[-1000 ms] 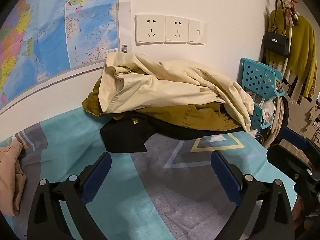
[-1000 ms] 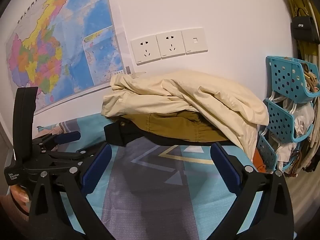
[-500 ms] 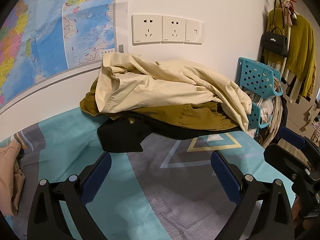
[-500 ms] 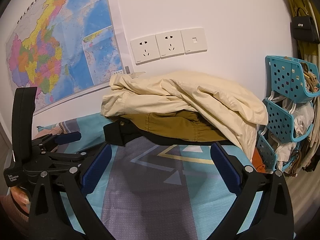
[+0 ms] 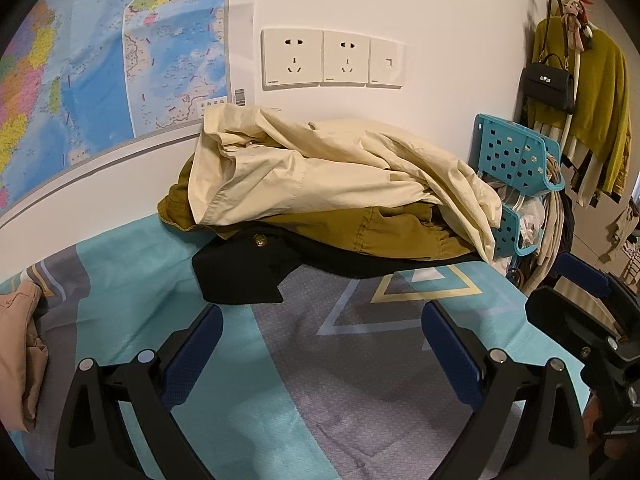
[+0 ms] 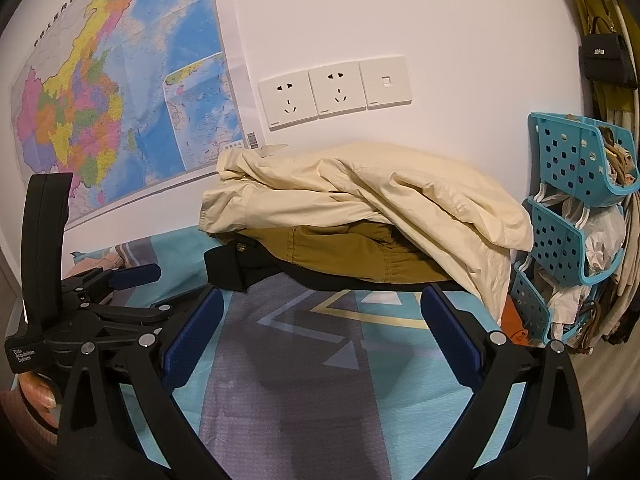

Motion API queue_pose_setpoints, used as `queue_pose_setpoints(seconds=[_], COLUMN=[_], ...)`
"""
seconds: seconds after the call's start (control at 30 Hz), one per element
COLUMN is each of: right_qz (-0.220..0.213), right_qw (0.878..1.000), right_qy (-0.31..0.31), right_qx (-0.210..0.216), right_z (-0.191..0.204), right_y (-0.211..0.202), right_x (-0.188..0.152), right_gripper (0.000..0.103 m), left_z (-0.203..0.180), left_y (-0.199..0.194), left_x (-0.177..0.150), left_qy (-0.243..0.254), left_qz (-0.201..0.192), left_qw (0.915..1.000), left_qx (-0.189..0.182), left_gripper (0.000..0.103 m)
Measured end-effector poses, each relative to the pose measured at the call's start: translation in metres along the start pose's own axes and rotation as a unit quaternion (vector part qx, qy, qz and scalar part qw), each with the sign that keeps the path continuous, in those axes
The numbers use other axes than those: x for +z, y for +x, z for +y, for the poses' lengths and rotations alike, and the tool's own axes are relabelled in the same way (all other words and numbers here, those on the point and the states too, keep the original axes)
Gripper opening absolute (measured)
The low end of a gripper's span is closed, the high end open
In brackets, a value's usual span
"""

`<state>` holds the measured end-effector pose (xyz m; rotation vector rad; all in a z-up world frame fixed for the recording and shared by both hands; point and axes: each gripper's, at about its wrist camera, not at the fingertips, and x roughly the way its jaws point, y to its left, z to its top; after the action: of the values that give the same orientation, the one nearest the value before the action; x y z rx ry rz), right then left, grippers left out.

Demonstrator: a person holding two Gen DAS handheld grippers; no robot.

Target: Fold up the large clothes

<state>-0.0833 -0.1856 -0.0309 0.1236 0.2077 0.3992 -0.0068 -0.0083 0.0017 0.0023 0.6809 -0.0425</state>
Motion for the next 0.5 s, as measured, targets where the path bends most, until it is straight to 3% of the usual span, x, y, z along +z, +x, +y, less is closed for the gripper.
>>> queue_pose_setpoints(seconds=[0.5], right_qz=[0.002], right_qw=[1.0], right_qy=[0.001], right_qx=[0.001], right_z=[-0.0006], right_y=[0.0011], right_x=[-0.0004], right_gripper=[0.097], left_z=[-0.0011], left_y=[-0.0012], left_x=[-0.0002], left_qy=[-0.001], left_qz=[-0.002], left_qw=[1.0], left_qx=[0.0], left_gripper=[0.096])
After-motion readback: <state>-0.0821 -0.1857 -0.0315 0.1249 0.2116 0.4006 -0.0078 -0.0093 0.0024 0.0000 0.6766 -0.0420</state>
